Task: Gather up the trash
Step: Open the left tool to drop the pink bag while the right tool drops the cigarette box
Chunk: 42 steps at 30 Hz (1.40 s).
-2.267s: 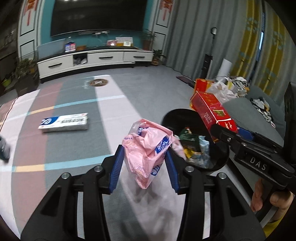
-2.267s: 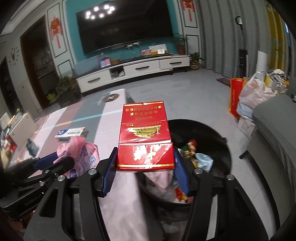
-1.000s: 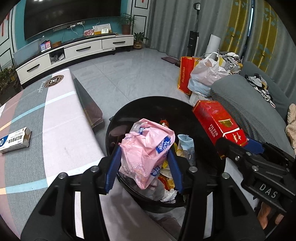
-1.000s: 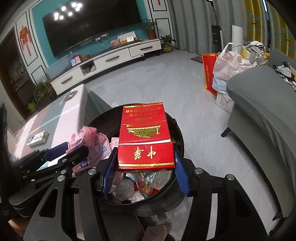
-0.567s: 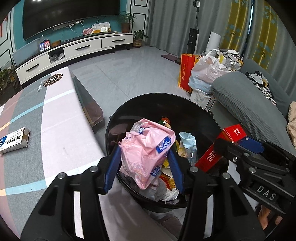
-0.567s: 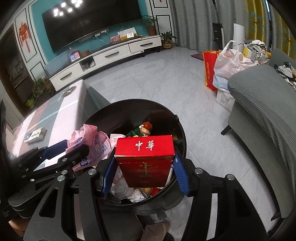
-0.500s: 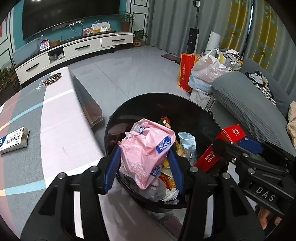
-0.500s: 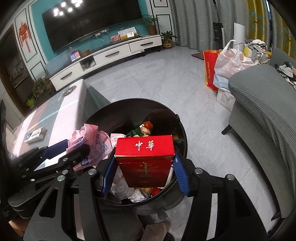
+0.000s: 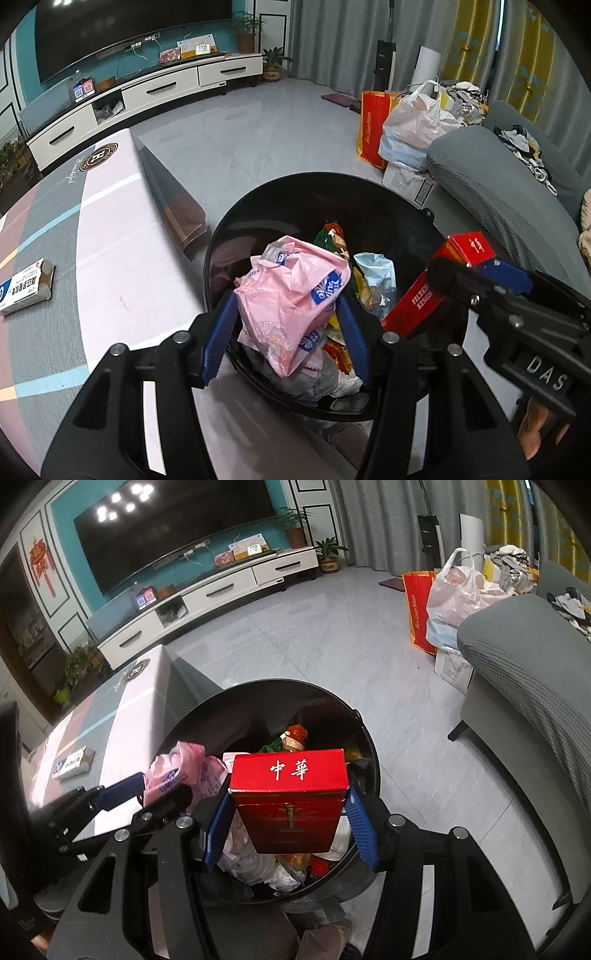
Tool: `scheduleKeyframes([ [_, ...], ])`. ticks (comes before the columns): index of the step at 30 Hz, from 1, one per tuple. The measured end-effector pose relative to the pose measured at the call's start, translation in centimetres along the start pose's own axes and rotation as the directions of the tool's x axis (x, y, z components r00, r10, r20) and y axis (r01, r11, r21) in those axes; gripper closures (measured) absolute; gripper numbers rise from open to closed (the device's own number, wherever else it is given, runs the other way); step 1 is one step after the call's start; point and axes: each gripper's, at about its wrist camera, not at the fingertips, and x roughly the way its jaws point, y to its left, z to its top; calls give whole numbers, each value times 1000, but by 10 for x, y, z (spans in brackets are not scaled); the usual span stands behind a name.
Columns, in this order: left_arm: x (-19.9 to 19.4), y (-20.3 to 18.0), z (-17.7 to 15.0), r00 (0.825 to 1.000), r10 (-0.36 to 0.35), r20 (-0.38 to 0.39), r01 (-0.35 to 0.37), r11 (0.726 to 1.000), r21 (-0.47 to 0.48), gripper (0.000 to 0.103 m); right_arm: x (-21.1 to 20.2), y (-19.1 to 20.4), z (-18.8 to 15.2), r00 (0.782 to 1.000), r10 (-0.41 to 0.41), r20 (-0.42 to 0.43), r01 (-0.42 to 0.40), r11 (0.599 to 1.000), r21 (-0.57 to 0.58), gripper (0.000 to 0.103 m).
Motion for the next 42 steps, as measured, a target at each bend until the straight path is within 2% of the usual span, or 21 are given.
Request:
scheduleKeyframes([
  [20,4,-3,5,1000,10,-28,-9,1000,18,42,9,-5,3,1000,-24,-10,25,999,42,46],
  [30,0,-2,5,1000,1,-14,-1,1000,18,30,11,-6,1,999,-23,-26,25,998,51,46],
  [35,-6,2,4,1000,5,1,-5,1000,17,23,9,-5,2,999,-32,-18,33,998,54,34],
  [42,-18,12,3,1000,8,21,-8,1000,2,22,5,-4,2,999,-30,-10,31,998,60,33],
])
